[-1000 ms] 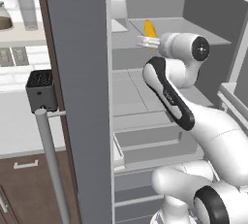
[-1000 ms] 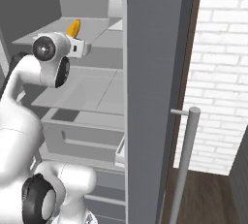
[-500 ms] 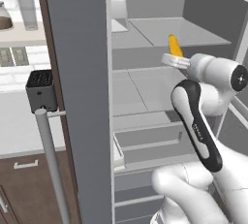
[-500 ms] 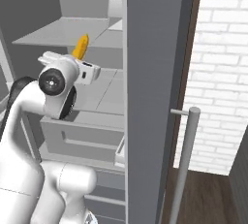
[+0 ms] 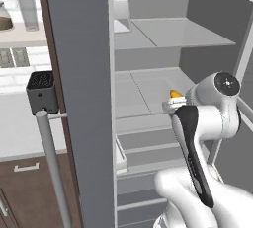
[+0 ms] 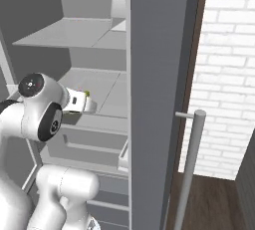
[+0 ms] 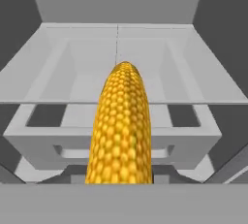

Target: Place one corn and one fish in each tupperware on the nearby counter, to pack two identical lunches.

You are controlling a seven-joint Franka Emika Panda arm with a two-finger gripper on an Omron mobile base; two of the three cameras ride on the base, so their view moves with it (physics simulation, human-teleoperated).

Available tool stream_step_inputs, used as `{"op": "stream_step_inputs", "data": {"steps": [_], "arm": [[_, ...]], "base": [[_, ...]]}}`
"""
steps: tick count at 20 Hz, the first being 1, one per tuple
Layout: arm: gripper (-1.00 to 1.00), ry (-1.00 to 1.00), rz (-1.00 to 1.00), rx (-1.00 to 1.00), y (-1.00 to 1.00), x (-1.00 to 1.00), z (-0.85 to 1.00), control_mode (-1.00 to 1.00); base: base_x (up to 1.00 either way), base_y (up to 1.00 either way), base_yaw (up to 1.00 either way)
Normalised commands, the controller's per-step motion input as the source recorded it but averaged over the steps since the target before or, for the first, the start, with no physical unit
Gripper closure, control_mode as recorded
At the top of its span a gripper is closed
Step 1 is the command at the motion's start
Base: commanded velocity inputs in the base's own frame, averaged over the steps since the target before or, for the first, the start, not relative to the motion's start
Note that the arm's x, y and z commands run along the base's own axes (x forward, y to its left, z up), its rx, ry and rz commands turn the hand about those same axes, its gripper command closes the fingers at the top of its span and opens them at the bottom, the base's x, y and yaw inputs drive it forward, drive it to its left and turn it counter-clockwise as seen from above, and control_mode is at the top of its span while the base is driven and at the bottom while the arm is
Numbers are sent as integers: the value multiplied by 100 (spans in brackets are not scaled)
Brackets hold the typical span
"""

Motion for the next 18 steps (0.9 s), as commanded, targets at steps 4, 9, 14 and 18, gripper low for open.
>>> {"op": "stream_step_inputs", "data": {"steps": [4,9,14,18], "arm": [[100,13,0,-6,2,-9,-6,-100],[100,5,0,-2,0,-13,-11,100],[100,0,0,0,0,0,0,100],[100,0,0,0,0,0,0,100]], "base": [[0,0,0],[-80,-18,30],[-91,-4,72],[-35,6,95]]}}
